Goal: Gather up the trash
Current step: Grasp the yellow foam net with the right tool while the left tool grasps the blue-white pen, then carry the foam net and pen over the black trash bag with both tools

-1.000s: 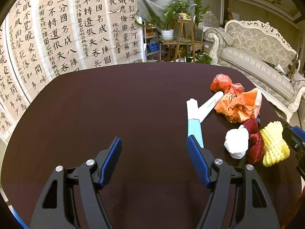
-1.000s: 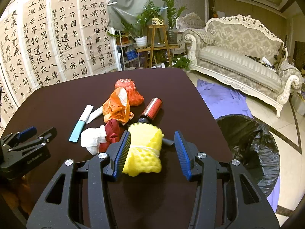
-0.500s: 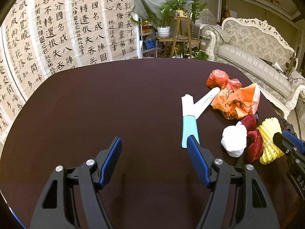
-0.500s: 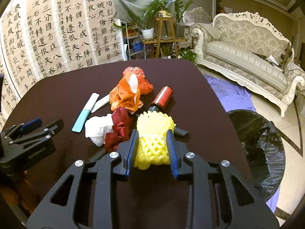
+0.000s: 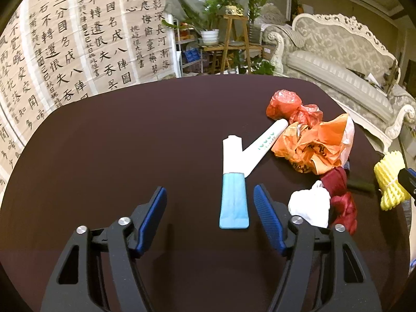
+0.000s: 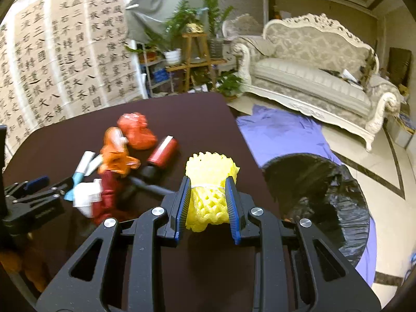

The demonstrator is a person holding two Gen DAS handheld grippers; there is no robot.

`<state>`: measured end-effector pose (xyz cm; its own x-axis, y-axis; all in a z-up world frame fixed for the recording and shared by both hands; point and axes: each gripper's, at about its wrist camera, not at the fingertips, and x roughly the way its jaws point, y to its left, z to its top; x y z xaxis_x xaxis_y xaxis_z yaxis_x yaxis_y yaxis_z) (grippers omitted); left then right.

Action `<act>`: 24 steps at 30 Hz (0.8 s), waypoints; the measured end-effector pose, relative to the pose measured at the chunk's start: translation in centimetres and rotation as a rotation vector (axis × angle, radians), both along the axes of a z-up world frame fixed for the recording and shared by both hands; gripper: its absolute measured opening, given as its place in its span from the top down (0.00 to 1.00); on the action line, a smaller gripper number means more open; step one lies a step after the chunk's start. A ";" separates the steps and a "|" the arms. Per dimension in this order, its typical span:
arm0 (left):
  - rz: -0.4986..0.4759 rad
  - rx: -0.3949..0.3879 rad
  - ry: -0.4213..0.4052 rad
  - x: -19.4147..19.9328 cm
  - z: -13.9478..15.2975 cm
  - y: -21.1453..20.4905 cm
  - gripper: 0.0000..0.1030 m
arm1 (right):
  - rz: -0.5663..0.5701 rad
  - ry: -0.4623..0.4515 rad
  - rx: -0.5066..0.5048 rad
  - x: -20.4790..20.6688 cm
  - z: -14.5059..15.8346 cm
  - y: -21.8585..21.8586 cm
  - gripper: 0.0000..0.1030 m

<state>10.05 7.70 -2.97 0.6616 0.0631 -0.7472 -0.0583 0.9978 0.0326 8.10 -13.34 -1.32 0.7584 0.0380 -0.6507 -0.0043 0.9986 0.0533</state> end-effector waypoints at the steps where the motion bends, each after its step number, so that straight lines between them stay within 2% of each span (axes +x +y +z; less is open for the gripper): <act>1: -0.006 0.004 0.015 0.5 -0.2 -0.1 0.40 | -0.005 0.009 -0.002 0.3 -0.3 -0.3 0.74; 6: -0.020 -0.009 0.066 1.7 -1.0 0.1 0.50 | 0.007 0.010 -0.004 0.6 -0.6 -0.5 0.73; 9: -0.037 -0.004 0.057 1.4 -1.0 -0.1 0.62 | 0.007 0.010 -0.001 0.6 -0.8 -0.5 0.72; 11: -0.049 0.010 0.048 1.1 -1.0 -0.5 0.74 | 0.004 0.015 -0.004 0.6 -0.7 -0.4 0.68; 12: -0.054 0.013 0.046 1.0 -1.0 -0.6 0.78 | 0.003 0.019 -0.005 0.6 -0.8 -0.4 0.67; 17: -0.055 -0.025 0.038 0.9 -1.0 -0.1 0.80 | 0.009 0.038 0.011 0.8 -1.2 -0.4 0.59; 24: -0.053 -0.072 0.012 0.4 -0.6 0.6 0.80 | 0.004 0.045 0.009 0.6 -1.7 -0.3 0.59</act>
<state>10.50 8.35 -3.55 0.6538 -0.0260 -0.7562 -0.0050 0.9992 -0.0387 8.73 -13.67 -2.97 0.7279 0.0474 -0.6841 -0.0057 0.9980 0.0630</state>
